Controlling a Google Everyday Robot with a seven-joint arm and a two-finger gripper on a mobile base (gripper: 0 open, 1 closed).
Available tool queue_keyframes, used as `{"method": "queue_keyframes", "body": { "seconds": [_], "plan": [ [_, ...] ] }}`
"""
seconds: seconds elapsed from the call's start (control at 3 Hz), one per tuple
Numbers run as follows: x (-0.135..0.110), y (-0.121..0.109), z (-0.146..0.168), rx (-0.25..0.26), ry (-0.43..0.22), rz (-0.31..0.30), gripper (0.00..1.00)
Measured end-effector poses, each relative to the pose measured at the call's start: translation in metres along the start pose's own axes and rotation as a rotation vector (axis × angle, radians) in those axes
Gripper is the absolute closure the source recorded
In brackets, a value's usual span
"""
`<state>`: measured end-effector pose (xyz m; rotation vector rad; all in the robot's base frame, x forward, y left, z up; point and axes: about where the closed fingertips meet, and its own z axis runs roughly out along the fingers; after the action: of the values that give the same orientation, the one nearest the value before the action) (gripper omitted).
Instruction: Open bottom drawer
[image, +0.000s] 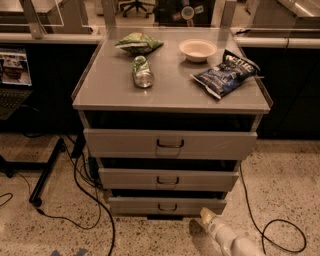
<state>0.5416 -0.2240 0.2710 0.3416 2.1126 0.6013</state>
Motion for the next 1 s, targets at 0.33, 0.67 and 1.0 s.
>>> {"method": "queue_keyframes", "body": {
  "seconds": [0.33, 0.67, 1.0],
  "plan": [
    [-0.014, -0.021, 0.023, 0.039, -0.120, 0.062, 1.00],
    [-0.033, -0.050, 0.065, 0.081, -0.192, 0.116, 1.00],
    [-0.033, -0.045, 0.073, 0.069, -0.198, 0.114, 1.00]
  ]
}}
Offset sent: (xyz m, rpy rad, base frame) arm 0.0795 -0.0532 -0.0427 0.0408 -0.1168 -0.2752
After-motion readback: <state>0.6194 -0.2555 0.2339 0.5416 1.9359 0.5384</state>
